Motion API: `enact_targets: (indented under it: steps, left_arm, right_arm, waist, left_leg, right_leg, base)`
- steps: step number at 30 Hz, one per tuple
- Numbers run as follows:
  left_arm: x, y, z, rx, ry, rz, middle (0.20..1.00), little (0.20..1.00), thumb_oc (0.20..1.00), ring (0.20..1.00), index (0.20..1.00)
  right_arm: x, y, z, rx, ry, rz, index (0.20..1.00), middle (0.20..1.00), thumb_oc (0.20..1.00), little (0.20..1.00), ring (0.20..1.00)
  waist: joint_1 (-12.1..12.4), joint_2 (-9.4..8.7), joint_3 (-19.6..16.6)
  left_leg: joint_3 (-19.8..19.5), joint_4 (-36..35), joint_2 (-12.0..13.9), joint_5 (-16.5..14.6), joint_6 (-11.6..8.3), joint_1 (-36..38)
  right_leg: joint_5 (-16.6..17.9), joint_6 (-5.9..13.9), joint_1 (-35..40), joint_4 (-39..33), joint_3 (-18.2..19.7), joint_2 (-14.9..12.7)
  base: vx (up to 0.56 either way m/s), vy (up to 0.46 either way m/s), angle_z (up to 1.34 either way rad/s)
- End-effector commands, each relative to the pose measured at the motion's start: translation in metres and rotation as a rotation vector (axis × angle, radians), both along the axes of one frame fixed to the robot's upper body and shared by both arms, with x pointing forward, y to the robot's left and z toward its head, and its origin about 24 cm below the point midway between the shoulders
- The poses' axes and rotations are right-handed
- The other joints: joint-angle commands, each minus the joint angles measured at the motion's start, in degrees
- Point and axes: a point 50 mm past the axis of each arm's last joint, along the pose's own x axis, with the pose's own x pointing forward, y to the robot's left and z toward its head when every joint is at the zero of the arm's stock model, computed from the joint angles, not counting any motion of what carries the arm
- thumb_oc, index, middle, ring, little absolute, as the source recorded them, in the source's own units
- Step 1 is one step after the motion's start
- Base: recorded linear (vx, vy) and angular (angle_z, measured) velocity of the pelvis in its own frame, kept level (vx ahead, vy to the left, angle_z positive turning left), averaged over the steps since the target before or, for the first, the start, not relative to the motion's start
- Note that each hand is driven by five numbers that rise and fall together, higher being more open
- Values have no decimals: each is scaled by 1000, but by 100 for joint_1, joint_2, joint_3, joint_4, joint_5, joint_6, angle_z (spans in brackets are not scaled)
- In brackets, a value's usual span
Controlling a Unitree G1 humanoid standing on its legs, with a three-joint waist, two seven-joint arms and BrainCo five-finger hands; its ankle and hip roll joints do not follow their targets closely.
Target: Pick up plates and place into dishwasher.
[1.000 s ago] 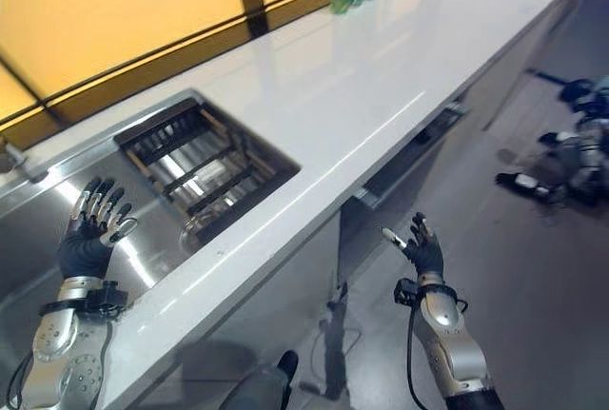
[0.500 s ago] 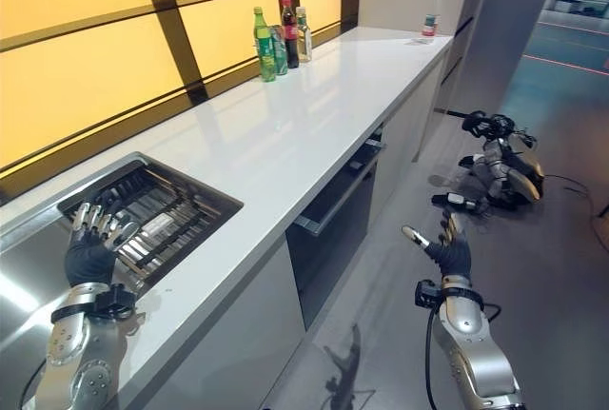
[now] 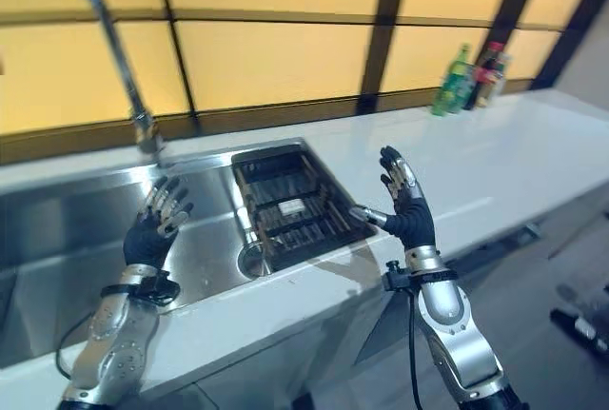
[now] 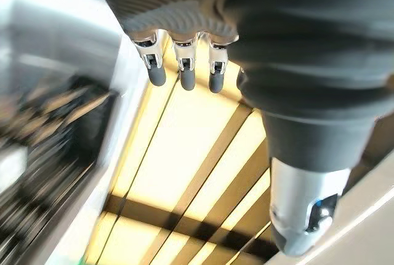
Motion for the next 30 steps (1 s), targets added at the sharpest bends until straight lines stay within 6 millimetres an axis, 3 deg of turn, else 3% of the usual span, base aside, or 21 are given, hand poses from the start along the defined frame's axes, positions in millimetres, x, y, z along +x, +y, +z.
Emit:
enact_targets:
  steps: [1, 3, 6, 10, 14, 17, 20, 23, 30]
  left_arm:
    - [2, -14, 37, 71, -225, -15, 1000, 1000, 1000, 1000, 1000]
    - [6, -16, 41, 79, -221, -35, 1000, 1000, 1000, 1000, 1000]
    - [12, -23, 47, 87, -227, -69, 1000, 1000, 1000, 1000, 1000]
    - [14, -21, 48, 53, -206, -10, 1000, 1000, 1000, 1000, 1000]
    - [13, -20, 46, 12, -200, -10, 1000, 1000, 1000, 1000, 1000]
    - [22, -41, 42, -7, -190, -84, 1000, 1000, 1000, 1000, 1000]
    - [25, -50, 41, -1, -192, -92, 1000, 1000, 1000, 1000, 1000]
    - [26, -47, 37, 12, -178, -52, 1000, 1000, 1000, 1000, 1000]
    - [21, -47, 37, 39, -177, -64, 1000, 1000, 1000, 1000, 1000]
  right_arm:
    - [7, -9, 28, 49, -154, 3, 1000, 1000, 1000, 1000, 1000]
    - [9, -14, 28, 67, -145, -32, 1000, 1000, 1000, 1000, 1000]
    - [10, -16, 29, 86, -134, -71, 1000, 1000, 1000, 1000, 1000]
    - [9, -12, 28, 71, -77, -32, 1000, 1000, 1000, 1000, 1000]
    - [7, -15, 22, 53, -50, -47, 1000, 1000, 1000, 1000, 1000]
    - [5, -28, 14, 60, -46, -128, 1000, 1000, 1000, 1000, 1000]
    - [10, -27, 12, 73, -49, -148, 1000, 1000, 1000, 1000, 1000]
    - [12, -17, 7, 86, -19, -139, 1000, 1000, 1000, 1000, 1000]
    - [2, -24, -2, 117, 14, -159, 1000, 1000, 1000, 1000, 1000]
  waist:
    - [-10, 25, -51]
    - [-80, -13, -87]
    - [-130, -18, -156]
    - [-40, -96, -292]
    - [-19, -118, -333]
    - [-317, -134, -318]
    - [-492, -59, -333]
    - [-578, 34, -426]
    - [-678, 150, -582]
  left_leg:
    - [-233, -126, -19, -266, -100, 286]
    - [-526, -62, 95, -494, -153, 319]
    - [-937, 8, 319, -662, -279, 370]
    - [-905, 35, 639, -617, -517, 362]
    - [-354, 322, 814, -414, -602, 127]
    - [943, 789, 832, -293, -692, -175]
    - [1430, 519, 666, -399, -619, -14]
    - [1285, 5, 648, -359, -572, 257]
    - [1555, -812, 856, -118, -616, 671]
  right_leg:
    - [1669, 138, 242, -2255, 425, 144]
    - [1900, 250, 130, -2580, 926, 93]
    - [1758, 337, 126, -2472, 1247, 160]
    - [1651, 310, 308, -2675, 797, 163]
    - [1586, 96, 576, -2957, 376, 315]
    - [1575, -39, 760, -3114, -322, 322]
    - [1547, -78, 794, -3099, -539, 374]
    - [1539, -101, 810, -3124, -340, 458]
    - [1503, -35, 806, -3156, -359, 463]
  base:
    - [267, -416, 78]
    - [274, -423, 117]
    - [216, -384, 151]
    - [87, -356, 116]
    - [17, -261, 35]
    - [-102, -150, 100]
    - [-23, -12, 97]
    - [55, 58, 19]
    - [35, 15, 10]
